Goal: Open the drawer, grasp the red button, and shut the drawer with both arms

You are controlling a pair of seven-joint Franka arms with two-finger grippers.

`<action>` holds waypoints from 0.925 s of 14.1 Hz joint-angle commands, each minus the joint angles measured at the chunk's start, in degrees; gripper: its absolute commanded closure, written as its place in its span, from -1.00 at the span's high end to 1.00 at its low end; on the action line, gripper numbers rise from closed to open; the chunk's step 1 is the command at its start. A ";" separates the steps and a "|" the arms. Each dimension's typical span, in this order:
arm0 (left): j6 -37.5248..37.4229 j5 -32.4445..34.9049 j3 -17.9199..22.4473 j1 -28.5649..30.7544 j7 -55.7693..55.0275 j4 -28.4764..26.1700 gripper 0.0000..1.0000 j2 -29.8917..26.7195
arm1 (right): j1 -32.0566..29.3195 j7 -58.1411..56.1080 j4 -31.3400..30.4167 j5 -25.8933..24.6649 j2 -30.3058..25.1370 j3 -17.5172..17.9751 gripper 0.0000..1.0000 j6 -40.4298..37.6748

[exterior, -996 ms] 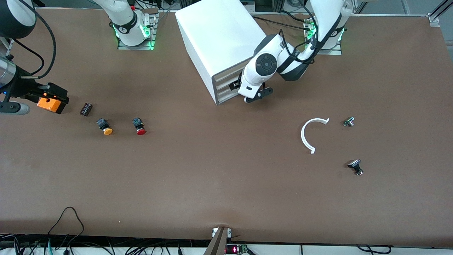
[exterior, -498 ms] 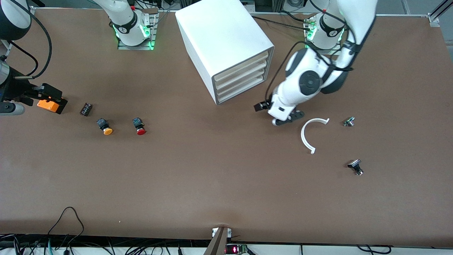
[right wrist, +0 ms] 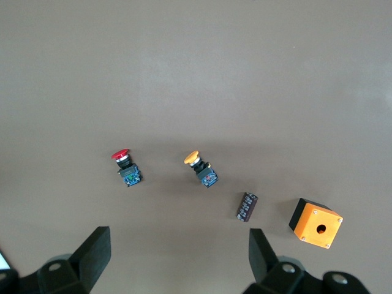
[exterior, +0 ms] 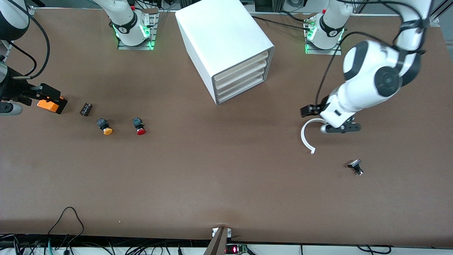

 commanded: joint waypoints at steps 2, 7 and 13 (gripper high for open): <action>-6.13 3.19 0.16 3.71 9.51 1.01 1.00 -7.21 | -0.49 -0.10 0.30 0.41 -0.34 0.18 1.00 0.44; -16.68 5.82 2.88 4.50 9.78 10.58 1.00 -7.05 | -0.40 4.09 0.91 0.06 -0.35 0.27 1.00 0.09; -17.32 6.09 2.89 5.47 9.43 11.22 1.00 -6.52 | -0.49 1.13 1.27 0.23 -0.34 0.27 1.00 -0.09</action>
